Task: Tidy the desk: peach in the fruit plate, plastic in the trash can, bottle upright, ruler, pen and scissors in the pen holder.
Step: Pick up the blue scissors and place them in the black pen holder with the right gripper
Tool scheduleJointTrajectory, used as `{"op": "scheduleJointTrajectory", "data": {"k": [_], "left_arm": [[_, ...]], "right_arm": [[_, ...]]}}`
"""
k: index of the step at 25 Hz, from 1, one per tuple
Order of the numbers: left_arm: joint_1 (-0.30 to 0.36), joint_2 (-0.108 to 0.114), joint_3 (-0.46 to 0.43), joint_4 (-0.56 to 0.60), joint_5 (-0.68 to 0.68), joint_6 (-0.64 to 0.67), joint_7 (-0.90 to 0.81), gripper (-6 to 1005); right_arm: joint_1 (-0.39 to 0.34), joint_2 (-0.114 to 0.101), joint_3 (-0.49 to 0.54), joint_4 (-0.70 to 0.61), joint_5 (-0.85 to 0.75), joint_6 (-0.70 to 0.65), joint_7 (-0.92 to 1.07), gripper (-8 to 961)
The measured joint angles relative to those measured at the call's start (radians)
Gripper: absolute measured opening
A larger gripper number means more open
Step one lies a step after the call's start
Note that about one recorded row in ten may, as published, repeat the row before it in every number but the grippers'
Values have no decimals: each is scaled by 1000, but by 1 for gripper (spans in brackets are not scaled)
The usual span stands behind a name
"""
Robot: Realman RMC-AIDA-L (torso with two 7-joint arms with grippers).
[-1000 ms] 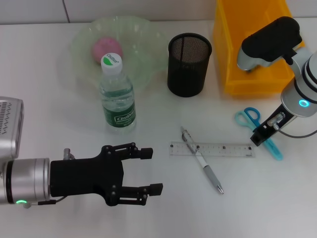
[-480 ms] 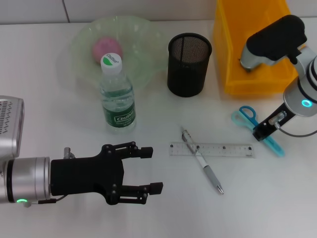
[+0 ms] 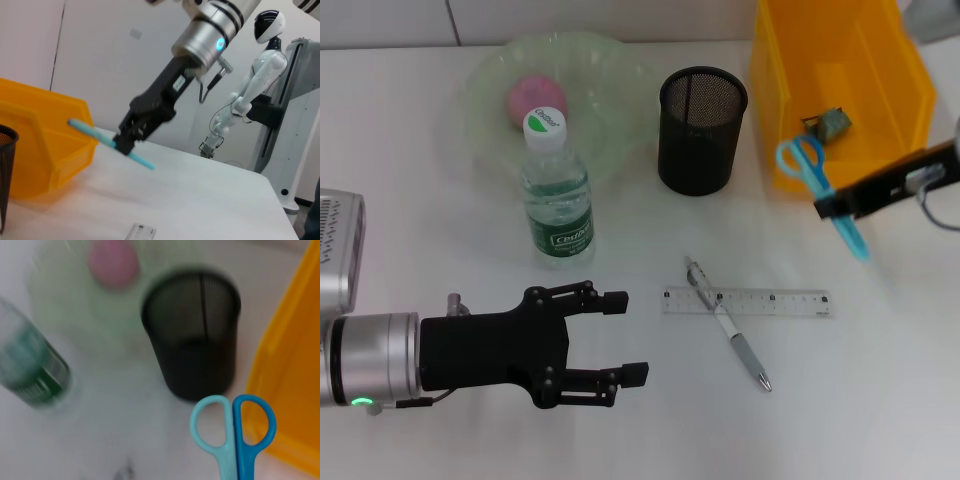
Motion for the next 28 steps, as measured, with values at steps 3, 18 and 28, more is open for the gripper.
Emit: {"op": "scheduleJointTrajectory", "data": {"k": [3, 18, 28], "left_arm": [[0, 0, -3, 1, 0, 1, 0, 843], [-7, -1, -8, 3, -21, 11, 0, 843], [3, 0, -11, -1, -71, 10, 14, 843]], "right_arm": [[-10, -1, 76, 11, 112, -2, -82, 235], [100, 0, 222, 928, 1180, 298, -1269, 277], [209, 10, 215, 1189, 1319, 417, -1565, 304]]}}
